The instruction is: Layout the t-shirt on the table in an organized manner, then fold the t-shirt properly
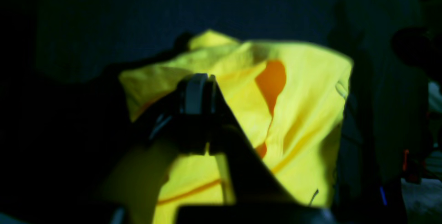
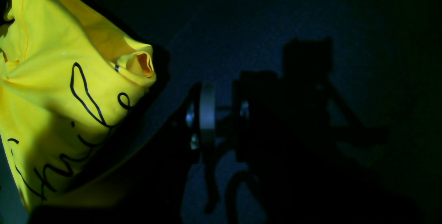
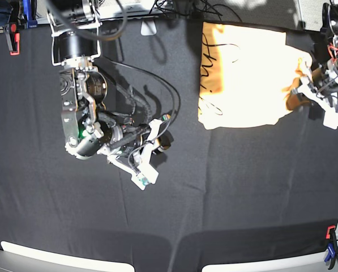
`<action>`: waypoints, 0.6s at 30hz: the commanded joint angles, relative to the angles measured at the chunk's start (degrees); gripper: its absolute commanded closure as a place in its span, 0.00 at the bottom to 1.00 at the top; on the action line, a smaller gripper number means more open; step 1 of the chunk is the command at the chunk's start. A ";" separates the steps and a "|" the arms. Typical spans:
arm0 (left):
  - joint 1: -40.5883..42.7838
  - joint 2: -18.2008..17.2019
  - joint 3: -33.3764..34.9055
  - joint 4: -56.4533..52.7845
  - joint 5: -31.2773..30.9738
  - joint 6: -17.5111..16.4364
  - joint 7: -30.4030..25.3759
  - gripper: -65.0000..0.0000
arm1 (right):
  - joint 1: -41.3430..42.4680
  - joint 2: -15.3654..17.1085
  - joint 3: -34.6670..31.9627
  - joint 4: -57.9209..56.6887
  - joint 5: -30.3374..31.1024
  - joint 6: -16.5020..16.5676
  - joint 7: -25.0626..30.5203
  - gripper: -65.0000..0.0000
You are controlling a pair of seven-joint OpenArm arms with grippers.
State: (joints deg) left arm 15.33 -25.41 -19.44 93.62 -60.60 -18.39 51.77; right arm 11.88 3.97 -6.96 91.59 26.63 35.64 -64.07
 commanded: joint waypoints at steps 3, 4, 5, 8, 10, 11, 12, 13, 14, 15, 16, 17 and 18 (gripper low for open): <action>-0.44 -0.94 -0.33 -0.35 -1.03 -0.44 -1.40 0.92 | 1.29 0.02 0.20 1.01 0.83 0.46 0.61 0.87; -0.42 -0.94 -0.33 -0.63 -1.03 -0.44 -1.09 0.96 | 1.29 0.02 0.20 1.01 0.83 0.46 0.61 0.87; -0.44 -0.94 -0.33 -0.81 -1.03 -0.44 -0.79 1.00 | 1.29 0.04 0.20 1.01 0.83 0.46 0.61 0.87; -0.39 -0.94 -0.33 -0.83 -1.03 -0.44 -0.35 1.00 | 1.29 0.35 0.20 1.01 0.85 0.44 0.61 0.87; -0.42 -0.96 -0.33 -0.83 -0.96 -0.44 -0.87 1.00 | 1.29 0.81 0.22 1.01 0.83 0.44 0.61 0.87; -0.39 -0.96 -0.37 -0.83 -0.94 -0.44 -2.16 1.00 | 1.29 1.09 0.22 1.01 0.83 0.44 0.59 0.87; -0.42 -0.96 -0.48 -0.83 -0.42 -0.44 -3.58 1.00 | 1.27 1.40 0.20 1.01 0.83 0.44 0.59 0.87; -0.44 -0.96 -0.76 -0.81 1.16 -0.44 -5.20 1.00 | 1.27 1.66 0.22 1.01 0.81 0.46 0.55 0.87; -0.46 -0.96 -1.25 -0.81 2.78 -0.42 -6.43 1.00 | 1.27 1.95 0.22 1.01 0.81 0.46 0.48 0.87; -0.46 -0.96 -2.01 -0.81 3.87 -0.42 -6.58 1.00 | 1.27 2.29 0.20 1.01 0.83 0.44 0.35 0.87; -0.39 -0.96 -2.99 -0.81 4.04 -0.39 -6.05 1.00 | 1.27 2.56 0.22 1.01 0.81 0.44 0.33 0.87; -0.39 -0.96 -4.11 -0.81 3.87 -0.37 -4.31 1.00 | 1.27 2.78 0.26 1.01 0.81 0.46 0.33 0.87; -0.42 -0.98 -5.11 -0.81 3.06 -0.39 -1.70 1.00 | 1.27 2.97 0.26 1.01 0.83 0.46 0.33 0.87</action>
State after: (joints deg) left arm 15.31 -25.45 -24.16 92.07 -56.60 -18.37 51.37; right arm 11.88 6.76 -6.96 91.59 26.61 35.64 -64.45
